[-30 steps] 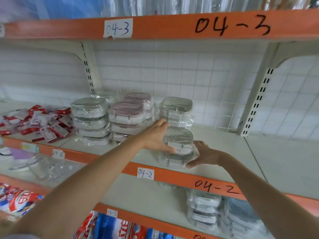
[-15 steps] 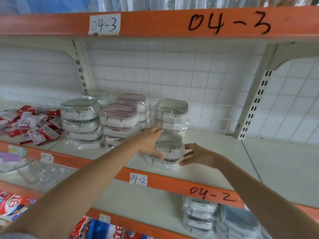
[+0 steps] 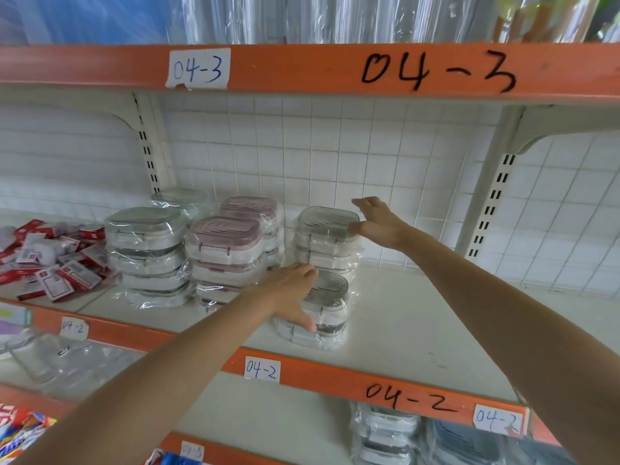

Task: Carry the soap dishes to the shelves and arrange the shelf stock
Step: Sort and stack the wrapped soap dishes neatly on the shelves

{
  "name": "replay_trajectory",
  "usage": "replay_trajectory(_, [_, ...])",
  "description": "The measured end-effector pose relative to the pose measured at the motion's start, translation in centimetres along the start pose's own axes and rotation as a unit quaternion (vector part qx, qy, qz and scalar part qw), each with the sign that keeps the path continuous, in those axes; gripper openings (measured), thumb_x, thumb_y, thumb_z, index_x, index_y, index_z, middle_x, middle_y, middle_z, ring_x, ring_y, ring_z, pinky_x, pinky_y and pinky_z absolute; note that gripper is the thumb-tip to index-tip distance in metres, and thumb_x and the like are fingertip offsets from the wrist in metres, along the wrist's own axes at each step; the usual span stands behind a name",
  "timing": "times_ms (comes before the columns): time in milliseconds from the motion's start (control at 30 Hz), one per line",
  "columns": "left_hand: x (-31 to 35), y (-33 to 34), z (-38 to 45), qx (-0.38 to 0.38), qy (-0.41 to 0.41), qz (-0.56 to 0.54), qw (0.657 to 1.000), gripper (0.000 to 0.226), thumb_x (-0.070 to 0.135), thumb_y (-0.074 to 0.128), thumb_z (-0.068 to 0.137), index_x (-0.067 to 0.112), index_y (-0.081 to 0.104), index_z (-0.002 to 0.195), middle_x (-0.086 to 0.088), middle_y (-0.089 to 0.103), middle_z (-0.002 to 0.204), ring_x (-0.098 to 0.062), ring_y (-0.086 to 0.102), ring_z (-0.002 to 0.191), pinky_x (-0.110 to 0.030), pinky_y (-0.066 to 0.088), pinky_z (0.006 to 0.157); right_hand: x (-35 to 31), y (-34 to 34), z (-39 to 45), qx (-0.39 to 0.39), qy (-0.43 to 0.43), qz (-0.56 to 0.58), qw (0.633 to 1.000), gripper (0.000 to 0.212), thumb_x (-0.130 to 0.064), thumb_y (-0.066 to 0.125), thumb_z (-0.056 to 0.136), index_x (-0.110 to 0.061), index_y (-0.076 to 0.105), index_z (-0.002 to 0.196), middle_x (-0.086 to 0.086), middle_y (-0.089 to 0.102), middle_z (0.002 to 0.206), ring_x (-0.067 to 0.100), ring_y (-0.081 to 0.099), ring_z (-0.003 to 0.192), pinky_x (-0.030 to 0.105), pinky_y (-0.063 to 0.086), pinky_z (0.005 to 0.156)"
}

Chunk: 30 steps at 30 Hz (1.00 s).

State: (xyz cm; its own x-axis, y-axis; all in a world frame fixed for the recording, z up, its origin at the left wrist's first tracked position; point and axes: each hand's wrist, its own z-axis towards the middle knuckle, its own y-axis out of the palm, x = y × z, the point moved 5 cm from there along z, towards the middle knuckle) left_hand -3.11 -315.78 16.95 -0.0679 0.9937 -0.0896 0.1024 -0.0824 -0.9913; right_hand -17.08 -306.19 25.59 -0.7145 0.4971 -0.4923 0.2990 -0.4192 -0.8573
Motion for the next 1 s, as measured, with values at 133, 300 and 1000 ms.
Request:
replay_trajectory(133, [-0.1, -0.1, 0.0, 0.004, 0.007, 0.003, 1.0, 0.107, 0.05, 0.071, 0.078, 0.005, 0.008, 0.152, -0.007, 0.007, 0.161, -0.021, 0.009, 0.147, -0.034, 0.015, 0.119, -1.5, 1.8, 1.8, -0.048, -0.016, -0.164, 0.985, 0.094, -0.06, 0.061, 0.08, -0.019, 0.016, 0.151, 0.013, 0.016, 0.154, 0.033, 0.014, 0.141, 0.047, 0.021, 0.114])
replay_trajectory(300, [-0.2, -0.2, -0.2, 0.003, 0.004, 0.018, 1.0, 0.104, 0.045, 0.07, 0.081, 0.006, 0.005, 0.153, -0.007, 0.004, 0.161, -0.021, 0.007, 0.148, -0.038, 0.018, 0.12, -1.3, 1.9, 3.8, -0.023, -0.043, -0.179, 0.983, 0.072, -0.049, 0.066, 0.081, -0.012, 0.041, 0.138, 0.017, 0.04, 0.13, 0.034, 0.035, 0.124, 0.039, 0.033, 0.101])
replay_trajectory(1000, [1.0, -0.9, -2.7, 0.03, -0.076, 0.057, 0.995, 0.073, 0.03, 0.063, 0.088, 0.003, 0.027, 0.145, -0.009, 0.032, 0.149, -0.022, 0.033, 0.136, -0.033, 0.035, 0.11, -3.3, 2.2, -0.5, -0.058, -0.129, -0.323, 0.936, 0.067, -0.049, 0.042, 0.096, -0.01, 0.023, 0.148, 0.007, 0.02, 0.154, 0.025, 0.02, 0.14, 0.04, 0.026, 0.11])
